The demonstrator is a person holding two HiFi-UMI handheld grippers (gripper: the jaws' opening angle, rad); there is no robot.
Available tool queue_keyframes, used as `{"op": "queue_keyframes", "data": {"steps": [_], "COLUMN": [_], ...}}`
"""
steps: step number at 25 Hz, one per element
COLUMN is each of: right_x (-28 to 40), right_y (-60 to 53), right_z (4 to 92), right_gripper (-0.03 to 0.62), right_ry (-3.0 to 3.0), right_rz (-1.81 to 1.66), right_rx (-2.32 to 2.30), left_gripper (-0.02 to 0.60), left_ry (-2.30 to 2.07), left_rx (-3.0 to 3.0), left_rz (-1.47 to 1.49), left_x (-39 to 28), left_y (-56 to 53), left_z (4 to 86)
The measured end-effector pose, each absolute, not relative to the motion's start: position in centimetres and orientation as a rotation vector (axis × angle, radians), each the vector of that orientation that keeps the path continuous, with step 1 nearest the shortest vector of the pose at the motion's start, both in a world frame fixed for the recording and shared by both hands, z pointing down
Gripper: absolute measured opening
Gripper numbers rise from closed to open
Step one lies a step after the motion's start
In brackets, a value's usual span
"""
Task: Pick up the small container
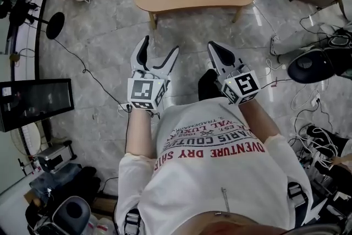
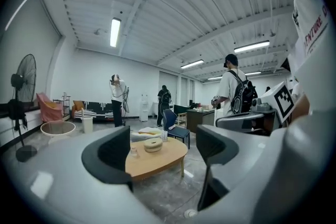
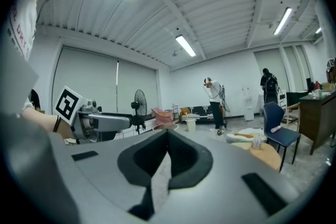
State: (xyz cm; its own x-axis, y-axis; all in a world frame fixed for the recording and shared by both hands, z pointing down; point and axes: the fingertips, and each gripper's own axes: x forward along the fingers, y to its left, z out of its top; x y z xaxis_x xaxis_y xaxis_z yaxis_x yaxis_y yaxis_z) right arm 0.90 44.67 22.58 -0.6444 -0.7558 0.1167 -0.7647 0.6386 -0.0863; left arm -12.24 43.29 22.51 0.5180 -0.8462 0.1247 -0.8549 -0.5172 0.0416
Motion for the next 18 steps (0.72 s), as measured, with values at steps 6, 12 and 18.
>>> {"op": "queue_keyframes", "data": {"steps": [6,12,18], "right_x": [5.8,10.5,13.0], "right_y": [34.7,25.2,16.8], "right_z": [23.1,24.0,25.8], "right_gripper": [-0.003,-0.003,-0.003], "right_ry": [-2.807,-2.814,-2.811], "right_rz": [0.22,0.234,0.266], "right_rx": [1.194,1.096,1.025], "left_gripper": [0.379,0.379,0.379], "left_ry": [-1.564,-1.615,-1.639], "left_rx": [2.564,2.476,2.416], "left_rz": [0.141,0.112,0.16], "left_x": [-7.7,-3.1,-0.4], "left_y": [33.9,24.6,17.0], "left_z": [23.2,24.1,26.6]}}
